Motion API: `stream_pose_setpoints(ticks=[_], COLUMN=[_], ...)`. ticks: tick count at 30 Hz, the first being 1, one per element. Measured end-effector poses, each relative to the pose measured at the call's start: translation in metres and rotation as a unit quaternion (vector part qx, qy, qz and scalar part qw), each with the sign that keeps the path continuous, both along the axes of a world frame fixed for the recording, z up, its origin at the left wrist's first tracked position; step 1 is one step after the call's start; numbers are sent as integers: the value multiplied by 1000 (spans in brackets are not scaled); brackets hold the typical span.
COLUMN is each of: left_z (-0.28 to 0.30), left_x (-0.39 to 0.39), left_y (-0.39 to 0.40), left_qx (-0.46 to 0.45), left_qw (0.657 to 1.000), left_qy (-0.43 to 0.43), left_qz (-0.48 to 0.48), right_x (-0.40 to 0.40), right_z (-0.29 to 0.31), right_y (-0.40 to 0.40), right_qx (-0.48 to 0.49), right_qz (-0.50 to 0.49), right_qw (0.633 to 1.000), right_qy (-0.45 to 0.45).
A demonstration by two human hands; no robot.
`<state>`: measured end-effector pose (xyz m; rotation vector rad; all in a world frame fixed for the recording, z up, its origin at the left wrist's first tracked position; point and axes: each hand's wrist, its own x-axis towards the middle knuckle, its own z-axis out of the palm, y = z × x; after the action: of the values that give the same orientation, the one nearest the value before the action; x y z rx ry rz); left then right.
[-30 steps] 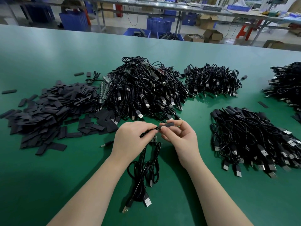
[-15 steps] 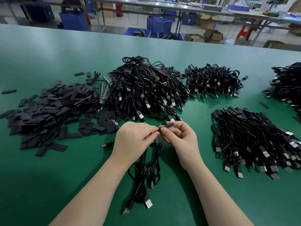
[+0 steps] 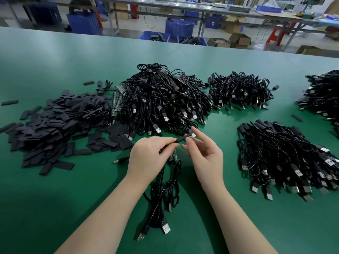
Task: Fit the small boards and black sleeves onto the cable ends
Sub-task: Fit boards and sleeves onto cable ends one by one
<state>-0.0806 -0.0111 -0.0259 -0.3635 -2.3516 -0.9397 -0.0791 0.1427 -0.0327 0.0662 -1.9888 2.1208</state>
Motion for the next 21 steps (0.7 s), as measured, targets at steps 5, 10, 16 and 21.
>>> stream_pose_setpoints(ticks=[5, 10, 16, 21], left_z=[0, 0, 1, 1], left_x=[2, 1, -1, -2], left_y=[1, -2, -9, -2], left_qx=[36, 46, 58, 46], left_qw=[999, 998, 997, 998], left_qy=[-12, -36, -46, -51], left_qz=[-9, -10, -16, -15], right_x=[1, -1, -2, -3], right_z=[-4, -5, -1, 0], right_y=[-4, -1, 2, 2], right_qx=[71, 93, 69, 30], right_qz=[9, 13, 36, 5], right_qw=[997, 996, 996, 998], right_qy=[23, -3, -37, -51])
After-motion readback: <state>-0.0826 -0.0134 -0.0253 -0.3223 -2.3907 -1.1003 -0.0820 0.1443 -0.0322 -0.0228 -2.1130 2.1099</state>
